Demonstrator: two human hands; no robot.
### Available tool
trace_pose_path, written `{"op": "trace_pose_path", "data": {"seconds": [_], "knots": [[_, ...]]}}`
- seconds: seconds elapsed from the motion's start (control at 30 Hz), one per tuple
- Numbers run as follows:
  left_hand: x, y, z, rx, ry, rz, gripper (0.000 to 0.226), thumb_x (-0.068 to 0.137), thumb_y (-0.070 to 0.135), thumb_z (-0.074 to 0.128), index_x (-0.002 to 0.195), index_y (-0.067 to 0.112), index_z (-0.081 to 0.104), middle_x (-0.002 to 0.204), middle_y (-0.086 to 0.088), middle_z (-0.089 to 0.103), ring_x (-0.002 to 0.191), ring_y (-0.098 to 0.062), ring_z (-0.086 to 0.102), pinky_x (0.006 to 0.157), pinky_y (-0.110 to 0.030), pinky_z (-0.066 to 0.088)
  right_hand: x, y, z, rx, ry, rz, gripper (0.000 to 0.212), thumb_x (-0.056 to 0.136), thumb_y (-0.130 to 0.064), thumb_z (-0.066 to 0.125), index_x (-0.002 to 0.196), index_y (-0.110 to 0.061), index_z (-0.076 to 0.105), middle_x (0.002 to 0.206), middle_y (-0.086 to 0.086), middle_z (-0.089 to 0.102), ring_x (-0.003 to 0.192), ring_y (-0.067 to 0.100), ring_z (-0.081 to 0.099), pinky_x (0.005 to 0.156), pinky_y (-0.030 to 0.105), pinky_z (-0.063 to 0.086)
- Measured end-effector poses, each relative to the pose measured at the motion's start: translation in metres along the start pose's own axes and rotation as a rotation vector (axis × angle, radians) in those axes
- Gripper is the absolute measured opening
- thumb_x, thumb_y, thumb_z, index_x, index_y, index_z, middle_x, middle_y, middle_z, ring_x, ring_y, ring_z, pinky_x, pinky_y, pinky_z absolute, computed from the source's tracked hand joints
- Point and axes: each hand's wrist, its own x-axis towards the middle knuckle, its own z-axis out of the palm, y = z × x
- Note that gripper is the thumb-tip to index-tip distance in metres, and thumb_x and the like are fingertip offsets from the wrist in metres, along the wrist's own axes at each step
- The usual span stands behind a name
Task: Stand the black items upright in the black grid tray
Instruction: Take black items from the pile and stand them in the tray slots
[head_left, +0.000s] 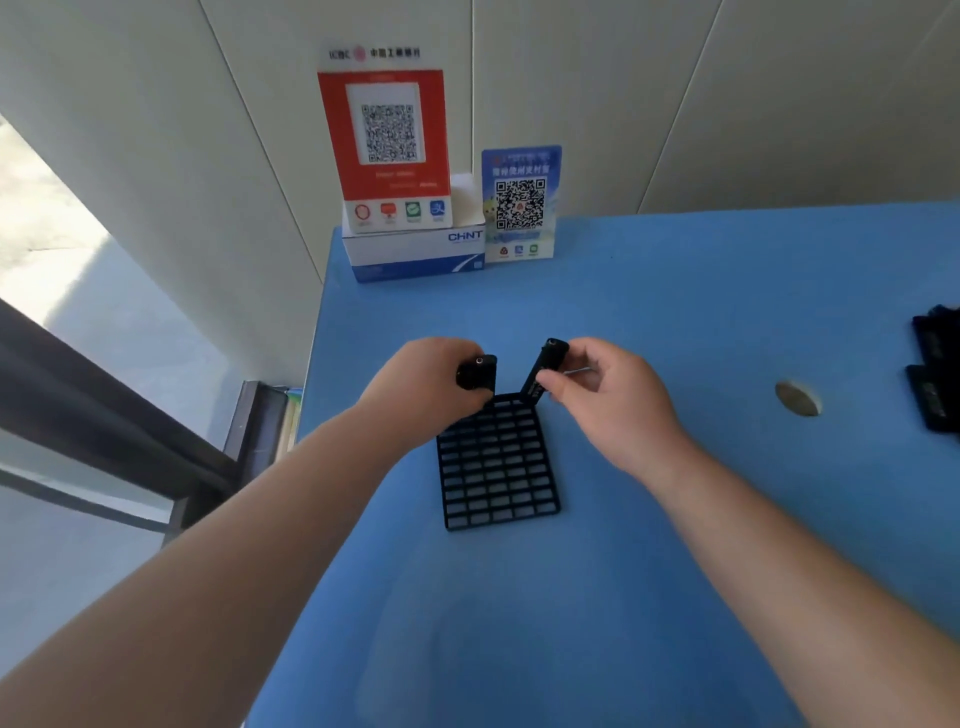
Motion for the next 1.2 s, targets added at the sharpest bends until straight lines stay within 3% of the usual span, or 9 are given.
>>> {"op": "trace_pose_path", "data": {"seconds": [0.13, 0.27, 0.37, 0.5, 0.63, 0.73, 1.03, 1.2], "knots": [[0.003, -0.001, -0.001, 0.044, -0.011, 0.005, 0.011, 0.084, 0.028, 0.068, 0.091, 0.021, 0.065, 0.082, 0.003, 0.065, 0.076, -0.015, 0.060, 0.067, -0.036, 0.055, 0.008, 0.001, 0.007, 0.006, -0.018, -0.008, 0.011, 0.090, -0.019, 0.072, 0.090, -0.028, 0.067, 0.090, -0.011, 0.074, 0.085, 0.012, 0.071, 0.090, 0.043, 0.056], [0.006, 0.001, -0.003, 0.169, -0.070, -0.001, 0.007, 0.086, 0.028, 0.062, 0.089, 0.022, 0.063, 0.081, 0.003, 0.063, 0.076, -0.018, 0.060, 0.064, -0.034, 0.053, 0.016, -0.001, 0.012, -0.030, -0.049, -0.024, 0.010, 0.090, -0.017, 0.072, 0.094, -0.025, 0.069, 0.090, -0.011, 0.074, 0.082, 0.007, 0.071, 0.084, 0.030, 0.055], [0.009, 0.003, -0.002, 0.216, -0.087, 0.003, 0.009, 0.086, 0.027, 0.061, 0.092, 0.021, 0.063, 0.081, 0.002, 0.063, 0.077, -0.020, 0.060, 0.062, -0.032, 0.050, 0.022, -0.003, 0.016, -0.057, -0.095, -0.040, 0.017, 0.090, -0.016, 0.073, 0.089, -0.032, 0.067, 0.088, -0.013, 0.073, 0.080, 0.007, 0.071, 0.079, 0.023, 0.051], [0.011, 0.002, -0.003, 0.227, -0.090, 0.003, 0.007, 0.086, 0.027, 0.062, 0.090, 0.021, 0.063, 0.076, 0.004, 0.060, 0.070, -0.016, 0.057, 0.053, -0.028, 0.043, 0.028, -0.003, 0.024, -0.126, -0.170, -0.078, 0.026, 0.089, -0.014, 0.073, 0.084, -0.038, 0.063, 0.087, -0.017, 0.070, 0.083, 0.004, 0.070, 0.081, 0.023, 0.051], [0.012, 0.001, -0.003, 0.209, -0.097, -0.003, 0.006, 0.086, 0.028, 0.062, 0.082, 0.025, 0.058, 0.072, 0.005, 0.057, 0.066, -0.014, 0.054, 0.051, -0.027, 0.038, 0.030, -0.006, 0.024, -0.199, -0.206, -0.123, 0.016, 0.090, -0.015, 0.072, 0.095, -0.030, 0.069, 0.088, -0.015, 0.072, 0.083, 0.006, 0.069, 0.083, 0.026, 0.053], [0.012, -0.002, -0.002, 0.196, -0.094, -0.003, 0.018, 0.085, 0.028, 0.063, 0.073, 0.030, 0.050, 0.071, 0.006, 0.056, 0.065, -0.013, 0.054, 0.052, -0.028, 0.039, 0.028, -0.004, 0.022, -0.225, -0.226, -0.136, 0.013, 0.090, -0.015, 0.071, 0.097, -0.026, 0.071, 0.089, -0.013, 0.072, 0.083, 0.006, 0.069, 0.084, 0.028, 0.053], [0.011, -0.002, -0.004, 0.205, -0.101, 0.015, 0.005, 0.085, 0.028, 0.063, 0.087, 0.024, 0.060, 0.075, 0.005, 0.059, 0.070, -0.016, 0.057, 0.055, -0.028, 0.044, 0.026, 0.004, 0.022, -0.202, -0.209, -0.149, 0.018, 0.089, -0.011, 0.073, 0.092, -0.029, 0.070, 0.086, -0.018, 0.072, 0.084, -0.002, 0.069, 0.082, 0.021, 0.052], [0.011, 0.001, -0.003, 0.226, -0.102, 0.023, 0.005, 0.085, 0.026, 0.061, 0.089, 0.024, 0.061, 0.075, 0.005, 0.060, 0.071, -0.018, 0.058, 0.054, -0.029, 0.043, 0.026, 0.005, 0.022, -0.279, -0.258, -0.133, 0.016, 0.090, -0.016, 0.072, 0.095, -0.031, 0.071, 0.088, -0.014, 0.073, 0.086, 0.004, 0.068, 0.084, 0.029, 0.054]]}}
